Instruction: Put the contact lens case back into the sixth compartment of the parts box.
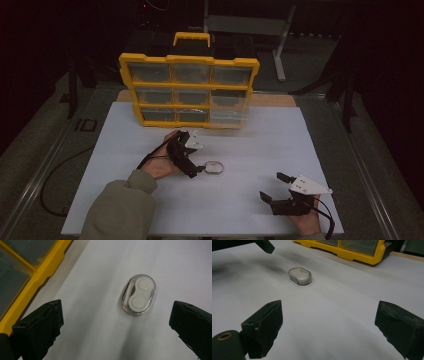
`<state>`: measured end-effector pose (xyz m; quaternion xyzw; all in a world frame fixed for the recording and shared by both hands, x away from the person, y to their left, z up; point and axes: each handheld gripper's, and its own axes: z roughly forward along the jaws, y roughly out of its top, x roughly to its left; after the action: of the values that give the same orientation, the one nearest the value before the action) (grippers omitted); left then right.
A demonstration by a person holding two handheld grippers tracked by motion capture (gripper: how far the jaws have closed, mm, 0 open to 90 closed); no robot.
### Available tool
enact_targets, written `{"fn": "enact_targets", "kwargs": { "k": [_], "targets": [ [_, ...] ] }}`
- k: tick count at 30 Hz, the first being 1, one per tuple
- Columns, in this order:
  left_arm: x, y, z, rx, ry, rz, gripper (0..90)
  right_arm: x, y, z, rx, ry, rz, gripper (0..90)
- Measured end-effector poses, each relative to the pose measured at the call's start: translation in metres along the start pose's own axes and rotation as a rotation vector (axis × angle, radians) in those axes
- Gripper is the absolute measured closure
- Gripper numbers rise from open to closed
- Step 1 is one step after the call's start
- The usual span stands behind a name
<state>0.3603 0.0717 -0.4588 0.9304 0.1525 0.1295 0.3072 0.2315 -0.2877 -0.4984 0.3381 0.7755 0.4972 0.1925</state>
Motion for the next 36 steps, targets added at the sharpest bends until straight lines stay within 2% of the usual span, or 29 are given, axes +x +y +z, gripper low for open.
{"fn": "enact_targets", "kwargs": {
  "k": [21,25,28,36],
  "targets": [
    [-0.002,0.017,0.029,0.077,-0.087,0.007,2.2,0.000,0.000,0.000,0.002,0.004,0.000,7.8],
    [-0.002,0.019,0.036,0.094,-0.100,0.009,3.3,0.000,0.000,0.000,0.002,0.004,-0.001,7.8],
    [-0.003,0.020,0.040,0.102,-0.115,-0.004,4.7,-0.001,0.000,0.000,0.001,0.007,-0.002,7.8],
    [-0.004,0.022,0.051,0.138,-0.125,0.001,10.3,-0.001,0.000,0.000,0.001,0.004,0.000,7.8]
  ]
}}
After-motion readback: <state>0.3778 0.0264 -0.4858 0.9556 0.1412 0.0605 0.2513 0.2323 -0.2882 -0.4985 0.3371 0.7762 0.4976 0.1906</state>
